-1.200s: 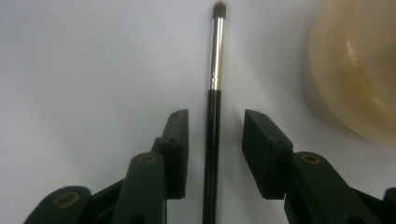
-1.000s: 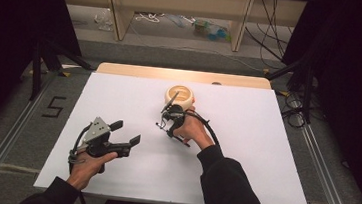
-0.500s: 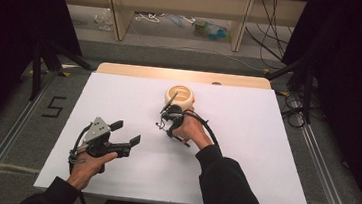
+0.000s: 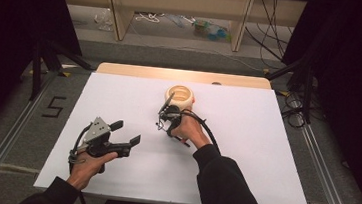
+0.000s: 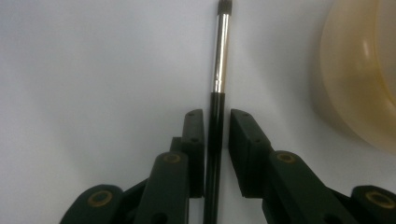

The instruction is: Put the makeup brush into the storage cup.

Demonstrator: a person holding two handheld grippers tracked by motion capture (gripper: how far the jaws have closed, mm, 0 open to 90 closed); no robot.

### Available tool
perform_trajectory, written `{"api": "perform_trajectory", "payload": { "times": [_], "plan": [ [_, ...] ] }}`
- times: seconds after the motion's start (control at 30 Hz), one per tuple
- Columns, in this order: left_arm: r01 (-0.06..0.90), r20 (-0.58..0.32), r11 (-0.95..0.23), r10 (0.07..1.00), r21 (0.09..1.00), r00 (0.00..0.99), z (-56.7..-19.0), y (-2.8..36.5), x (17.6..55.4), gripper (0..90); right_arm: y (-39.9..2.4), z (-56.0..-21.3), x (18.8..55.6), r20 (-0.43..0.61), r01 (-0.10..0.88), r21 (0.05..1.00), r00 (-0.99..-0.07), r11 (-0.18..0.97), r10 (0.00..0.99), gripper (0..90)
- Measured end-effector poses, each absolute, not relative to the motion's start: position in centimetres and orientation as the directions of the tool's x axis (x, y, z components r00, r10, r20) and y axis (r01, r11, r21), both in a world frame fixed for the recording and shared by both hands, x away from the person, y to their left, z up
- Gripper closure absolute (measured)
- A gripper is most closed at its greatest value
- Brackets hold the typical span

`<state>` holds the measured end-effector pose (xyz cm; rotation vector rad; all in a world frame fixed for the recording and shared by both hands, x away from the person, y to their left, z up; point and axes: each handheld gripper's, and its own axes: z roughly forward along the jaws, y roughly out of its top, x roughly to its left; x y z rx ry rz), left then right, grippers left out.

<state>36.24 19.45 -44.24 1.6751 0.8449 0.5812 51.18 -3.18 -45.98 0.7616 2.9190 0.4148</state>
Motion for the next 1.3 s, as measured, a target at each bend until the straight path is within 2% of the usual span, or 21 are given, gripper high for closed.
{"api": "perform_trajectory", "payload": {
  "times": [0.7,1.3],
  "plan": [
    [0.232,-0.045,-0.130,0.780,0.964,0.624,-44.23,19.45,36.24,15.9,-2.68,-45.82,51.23,-0.020,0.499,0.246,-0.854,0.831,0.519,81.7],
    [0.237,-0.052,-0.125,0.781,0.964,0.622,-44.22,19.44,36.22,16.0,-2.67,-45.80,51.06,-0.053,0.453,0.261,-0.875,0.852,0.481,83.8]
  ]
}}
